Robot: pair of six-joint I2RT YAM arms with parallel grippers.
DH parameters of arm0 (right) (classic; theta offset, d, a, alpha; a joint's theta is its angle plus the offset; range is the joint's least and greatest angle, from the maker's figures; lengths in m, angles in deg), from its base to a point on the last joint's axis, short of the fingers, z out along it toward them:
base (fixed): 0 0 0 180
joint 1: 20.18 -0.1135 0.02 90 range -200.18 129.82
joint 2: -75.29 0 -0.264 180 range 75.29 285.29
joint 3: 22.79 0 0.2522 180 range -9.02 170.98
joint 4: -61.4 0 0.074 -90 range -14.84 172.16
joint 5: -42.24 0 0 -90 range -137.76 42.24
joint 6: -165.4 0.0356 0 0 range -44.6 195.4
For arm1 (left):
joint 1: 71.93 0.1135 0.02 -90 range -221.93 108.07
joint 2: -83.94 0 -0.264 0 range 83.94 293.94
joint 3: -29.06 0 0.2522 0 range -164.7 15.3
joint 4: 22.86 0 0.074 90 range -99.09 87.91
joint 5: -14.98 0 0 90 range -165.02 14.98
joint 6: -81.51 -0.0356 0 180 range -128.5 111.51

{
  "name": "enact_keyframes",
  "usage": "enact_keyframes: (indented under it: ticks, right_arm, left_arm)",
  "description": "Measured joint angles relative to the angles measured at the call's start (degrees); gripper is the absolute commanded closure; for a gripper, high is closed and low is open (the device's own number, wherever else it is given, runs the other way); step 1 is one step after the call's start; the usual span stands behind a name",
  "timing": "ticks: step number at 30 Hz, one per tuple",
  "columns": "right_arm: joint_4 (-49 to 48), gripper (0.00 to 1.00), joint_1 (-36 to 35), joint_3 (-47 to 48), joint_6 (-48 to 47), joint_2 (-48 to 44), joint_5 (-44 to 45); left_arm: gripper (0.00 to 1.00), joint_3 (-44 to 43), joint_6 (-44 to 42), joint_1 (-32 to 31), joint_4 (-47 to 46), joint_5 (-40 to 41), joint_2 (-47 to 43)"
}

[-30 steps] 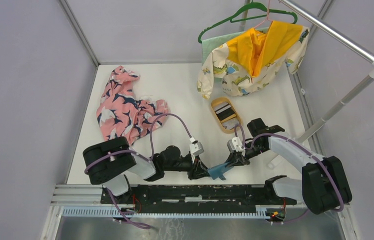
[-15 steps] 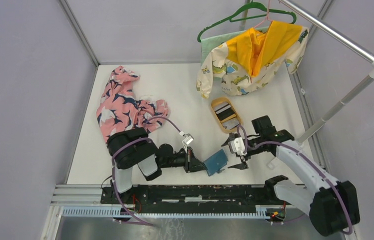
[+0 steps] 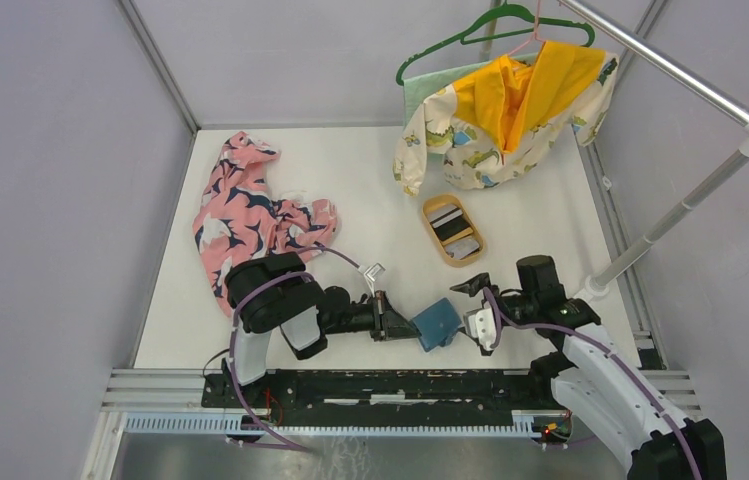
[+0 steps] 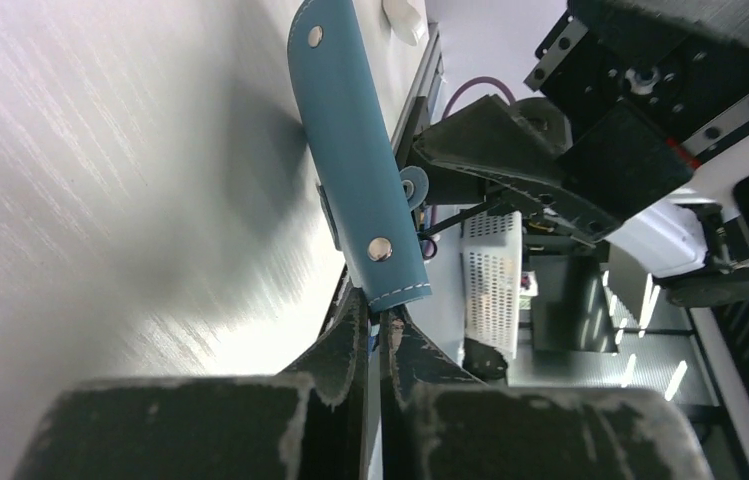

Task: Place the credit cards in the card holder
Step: Open the card holder.

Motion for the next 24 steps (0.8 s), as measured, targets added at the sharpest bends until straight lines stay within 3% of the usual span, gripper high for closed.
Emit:
enact_keyframes:
  ticks: [11,19,24]
  right_arm:
    - [-1.4,0.02,-0.2,-4.3,-5.8,-0.5,1.8]
    - [-8.1,0.02,-3.1,-7.5,-3.7,-1.1,5.1]
    - [-12.9,0.08,-5.7,-8.4,-1.0,-0.3,8.9]
  left_arm:
    - [0.98,0.1,6.6,0.4,-0.1,0.8,-0.3]
    - [0.98,0.0,7.3,0.4,-0.2,0.7,-0.3]
    - [0.98,-0.1,7.4,0.4,-0.2,0.5,-0.3]
